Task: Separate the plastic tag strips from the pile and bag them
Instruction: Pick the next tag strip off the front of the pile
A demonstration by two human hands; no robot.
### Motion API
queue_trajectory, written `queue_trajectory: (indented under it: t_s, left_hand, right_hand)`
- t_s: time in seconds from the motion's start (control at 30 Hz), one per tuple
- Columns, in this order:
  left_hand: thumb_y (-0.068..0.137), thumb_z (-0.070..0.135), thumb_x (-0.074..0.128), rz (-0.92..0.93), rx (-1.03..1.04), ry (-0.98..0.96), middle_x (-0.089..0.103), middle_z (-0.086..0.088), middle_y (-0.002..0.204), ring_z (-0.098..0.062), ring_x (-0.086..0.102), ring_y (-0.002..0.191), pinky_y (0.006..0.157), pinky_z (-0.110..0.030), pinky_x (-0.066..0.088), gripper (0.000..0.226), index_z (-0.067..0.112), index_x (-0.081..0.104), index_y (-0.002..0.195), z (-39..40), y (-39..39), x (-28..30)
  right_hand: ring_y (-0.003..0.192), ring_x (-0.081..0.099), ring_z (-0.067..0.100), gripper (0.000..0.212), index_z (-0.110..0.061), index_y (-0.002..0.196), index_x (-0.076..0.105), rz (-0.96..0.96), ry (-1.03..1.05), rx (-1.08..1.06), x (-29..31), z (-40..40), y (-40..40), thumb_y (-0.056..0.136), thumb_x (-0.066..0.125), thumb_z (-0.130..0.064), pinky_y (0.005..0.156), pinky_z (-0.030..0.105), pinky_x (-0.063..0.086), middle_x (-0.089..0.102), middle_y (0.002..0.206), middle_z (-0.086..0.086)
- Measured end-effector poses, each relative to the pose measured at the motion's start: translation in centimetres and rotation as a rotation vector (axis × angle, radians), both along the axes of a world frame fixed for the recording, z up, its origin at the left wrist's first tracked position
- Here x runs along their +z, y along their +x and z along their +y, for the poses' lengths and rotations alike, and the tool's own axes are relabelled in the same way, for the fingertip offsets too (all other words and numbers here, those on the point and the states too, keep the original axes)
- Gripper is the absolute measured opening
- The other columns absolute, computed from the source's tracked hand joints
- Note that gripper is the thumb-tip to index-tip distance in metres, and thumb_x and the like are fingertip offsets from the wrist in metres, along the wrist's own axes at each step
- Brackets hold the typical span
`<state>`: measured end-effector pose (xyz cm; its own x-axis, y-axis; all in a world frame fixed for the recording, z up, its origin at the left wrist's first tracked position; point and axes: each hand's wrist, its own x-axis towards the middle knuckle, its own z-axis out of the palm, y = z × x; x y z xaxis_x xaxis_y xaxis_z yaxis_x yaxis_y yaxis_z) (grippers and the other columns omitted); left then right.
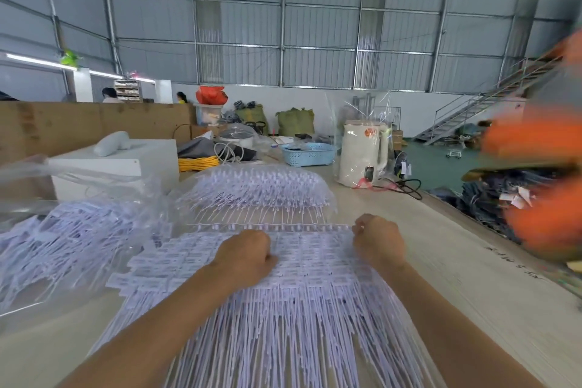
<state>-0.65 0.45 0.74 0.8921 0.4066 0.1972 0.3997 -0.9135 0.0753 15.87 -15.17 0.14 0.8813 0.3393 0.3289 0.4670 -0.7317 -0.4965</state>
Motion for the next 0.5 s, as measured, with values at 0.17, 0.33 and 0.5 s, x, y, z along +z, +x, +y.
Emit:
queue_trajectory:
  t_s: [0.17, 0.33, 0.5]
  left_hand:
    - [0.099, 0.036, 0.034, -0.228, 0.199, 0.118, 0.062, -0.009, 0.101, -0.026, 0.056, 0.103, 0.083, -0.035, 0.046, 0.034, 0.012, 0.058, 0.097, 5.5, 1.4, 0.0]
    - [0.096, 0.056, 0.031, 0.167, 0.421, -0.062, 0.049, -0.009, 0.135, -0.029, 0.045, 0.124, 0.100, -0.041, 0.034, 0.054, 0.016, 0.048, 0.129, 12.2, 2.7, -0.7]
    - [0.092, 0.039, 0.051, -0.060, 0.420, -0.157, 0.060, 0.002, 0.107, -0.022, 0.053, 0.111, 0.102, -0.042, 0.036, 0.026, 0.018, 0.059, 0.105, 13.9, 3.8, -1.3]
  right_hand:
    - [0.123, 0.038, 0.030, 0.030, -0.020, 0.116, 0.054, 0.151, -0.264, -0.111, -1.4, 3.3, 2.5, 0.094, 0.036, -0.030, 0.097, 0.044, 0.032, 0.057, 0.122, 0.006]
    - [0.117, 0.049, 0.032, 0.022, -0.014, 0.101, 0.056, 0.246, -0.179, -0.082, -1.3, 4.4, 5.1, 0.093, 0.043, -0.029, 0.101, 0.046, 0.038, 0.061, 0.118, 0.010]
    - [0.115, 0.051, 0.027, 0.042, -0.025, 0.122, 0.055, 0.145, 0.132, -0.128, -0.7, 4.5, 5.7, 0.086, 0.047, -0.006, 0.094, 0.037, 0.040, 0.061, 0.120, 0.006]
